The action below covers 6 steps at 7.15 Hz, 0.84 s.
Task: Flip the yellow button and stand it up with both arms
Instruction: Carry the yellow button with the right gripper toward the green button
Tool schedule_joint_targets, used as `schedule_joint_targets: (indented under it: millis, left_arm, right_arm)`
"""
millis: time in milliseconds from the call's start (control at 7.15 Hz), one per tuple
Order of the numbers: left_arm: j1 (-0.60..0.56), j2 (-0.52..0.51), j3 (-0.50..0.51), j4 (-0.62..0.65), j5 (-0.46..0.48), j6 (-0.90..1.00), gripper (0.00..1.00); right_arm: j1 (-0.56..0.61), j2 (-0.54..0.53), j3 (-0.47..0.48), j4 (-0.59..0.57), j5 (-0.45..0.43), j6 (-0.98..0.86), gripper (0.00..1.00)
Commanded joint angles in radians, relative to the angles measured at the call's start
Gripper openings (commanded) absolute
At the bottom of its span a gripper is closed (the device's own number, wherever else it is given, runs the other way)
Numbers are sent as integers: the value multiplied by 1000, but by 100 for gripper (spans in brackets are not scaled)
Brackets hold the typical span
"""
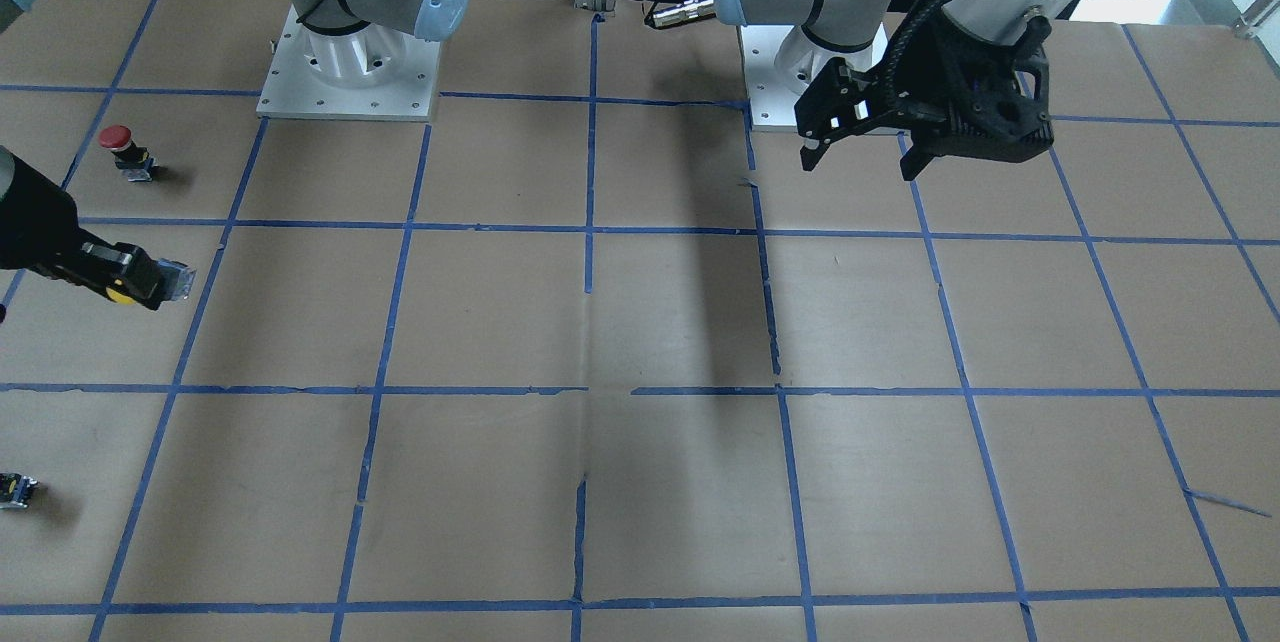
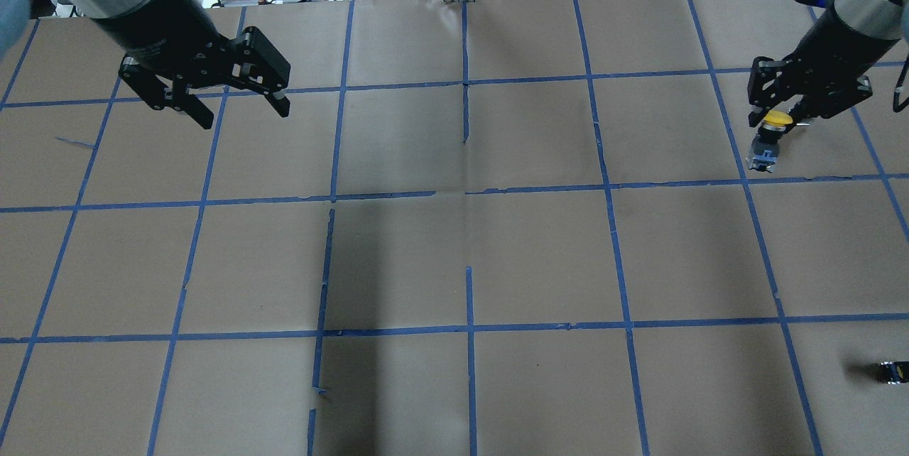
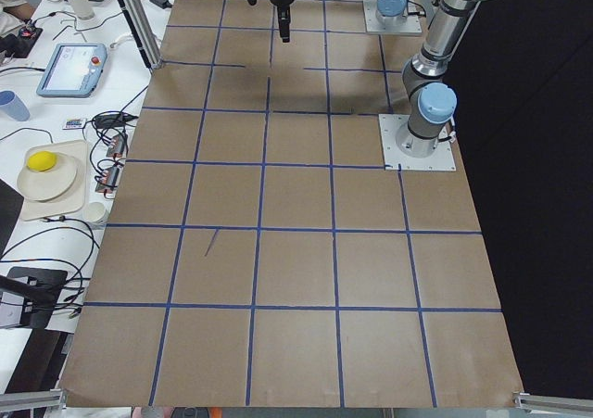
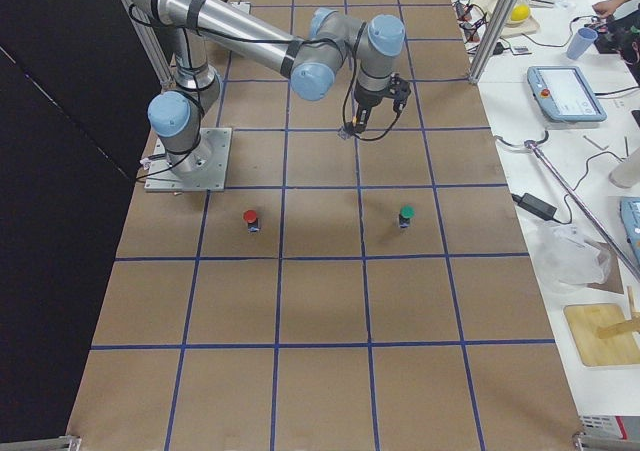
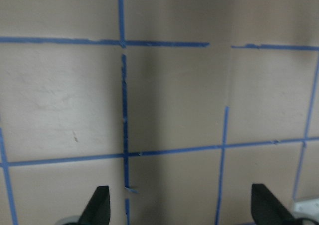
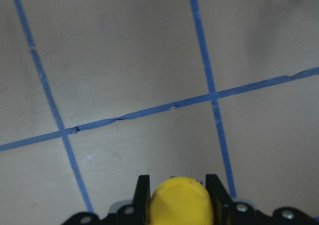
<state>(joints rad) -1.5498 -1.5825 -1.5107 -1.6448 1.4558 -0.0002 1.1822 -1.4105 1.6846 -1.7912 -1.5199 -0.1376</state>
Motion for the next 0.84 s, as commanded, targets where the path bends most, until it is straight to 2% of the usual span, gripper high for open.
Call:
schedule_joint_targets:
  millis: [0, 140, 280, 420, 699]
  left_arm:
    - [-53, -2, -20, 59, 31, -63, 100]
    - [-56, -1, -22, 60, 31, -66, 100]
    - [-68, -5, -17, 59, 34, -116, 100]
    - [-102, -8, -22, 60, 31, -133, 100]
    - [-115, -10, -23, 62, 32, -135, 100]
  right_arm:
    - [-53, 5, 70, -169, -63, 1, 13]
    - [-53, 24, 76, -195, -115, 12, 10]
    - [-74, 37, 76, -224, -140, 98, 10]
    - [-104, 48, 92, -231, -160, 222, 10]
    - [-111, 64, 165, -321, -235, 443, 10]
